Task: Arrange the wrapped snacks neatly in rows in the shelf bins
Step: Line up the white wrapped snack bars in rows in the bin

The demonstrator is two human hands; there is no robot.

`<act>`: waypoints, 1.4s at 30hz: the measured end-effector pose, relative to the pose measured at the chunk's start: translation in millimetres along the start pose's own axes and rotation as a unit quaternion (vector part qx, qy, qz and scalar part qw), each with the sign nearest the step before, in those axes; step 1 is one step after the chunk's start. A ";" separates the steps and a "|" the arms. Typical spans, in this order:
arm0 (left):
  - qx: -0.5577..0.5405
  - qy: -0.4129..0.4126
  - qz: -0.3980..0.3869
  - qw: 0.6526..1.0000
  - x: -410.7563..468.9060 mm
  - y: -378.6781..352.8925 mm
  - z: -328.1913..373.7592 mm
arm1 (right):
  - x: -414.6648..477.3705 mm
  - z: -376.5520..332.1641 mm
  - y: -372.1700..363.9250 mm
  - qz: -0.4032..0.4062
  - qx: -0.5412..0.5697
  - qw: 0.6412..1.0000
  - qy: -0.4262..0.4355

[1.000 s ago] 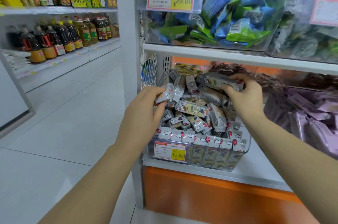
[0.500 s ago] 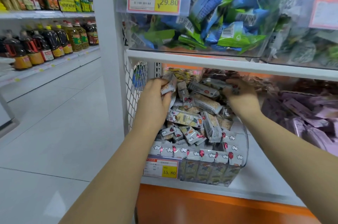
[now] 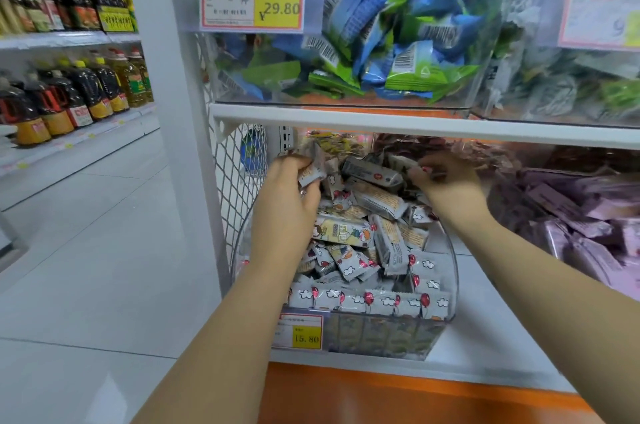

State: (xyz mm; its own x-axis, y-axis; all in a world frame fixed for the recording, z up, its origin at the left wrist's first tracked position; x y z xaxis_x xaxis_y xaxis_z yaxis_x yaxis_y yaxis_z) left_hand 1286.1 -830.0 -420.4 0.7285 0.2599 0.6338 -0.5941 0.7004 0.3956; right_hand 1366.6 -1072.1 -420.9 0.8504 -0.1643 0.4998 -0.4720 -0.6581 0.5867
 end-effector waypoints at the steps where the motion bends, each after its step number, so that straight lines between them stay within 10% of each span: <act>1: 0.000 0.003 0.008 1.000 0.0 3.1 -1.8 | 0.5 -0.7 -2.1 -0.015 0.005 1.000 -0.002; 10: -0.009 0.019 0.079 0.997 -2.3 33.5 -12.0 | -17.9 5.7 -1.5 -0.049 0.068 0.996 -0.007; 25: 0.145 0.124 -0.130 0.973 -3.2 9.8 -35.1 | -37.4 5.4 6.1 -0.099 0.046 0.994 0.021; 31: 0.089 -0.014 -0.084 0.992 -3.3 17.0 13.3 | -53.0 11.5 22.7 -0.096 0.071 0.993 0.007; 42: 0.198 -0.132 -0.496 0.835 -49.8 -71.9 28.3 | -89.8 22.2 29.0 -0.235 0.100 0.966 0.034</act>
State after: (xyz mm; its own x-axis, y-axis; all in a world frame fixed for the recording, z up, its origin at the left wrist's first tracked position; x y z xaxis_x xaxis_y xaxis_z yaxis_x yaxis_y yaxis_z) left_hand 1282.9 -912.2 -461.6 0.8598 -0.5096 -0.0320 0.1526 0.1966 0.9685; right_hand 1281.7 -1092.7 -462.9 0.9394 0.2309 0.2534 0.0218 -0.7779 0.6280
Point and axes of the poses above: each hand's wrist, its own x-axis towards the middle knuckle, its own y-axis out of the back of the hand, z = x × y, the point moved 8 cm from there along x, towards the middle knuckle, and after that the axes turned 7 degrees about -x, right-handed, at the moved point
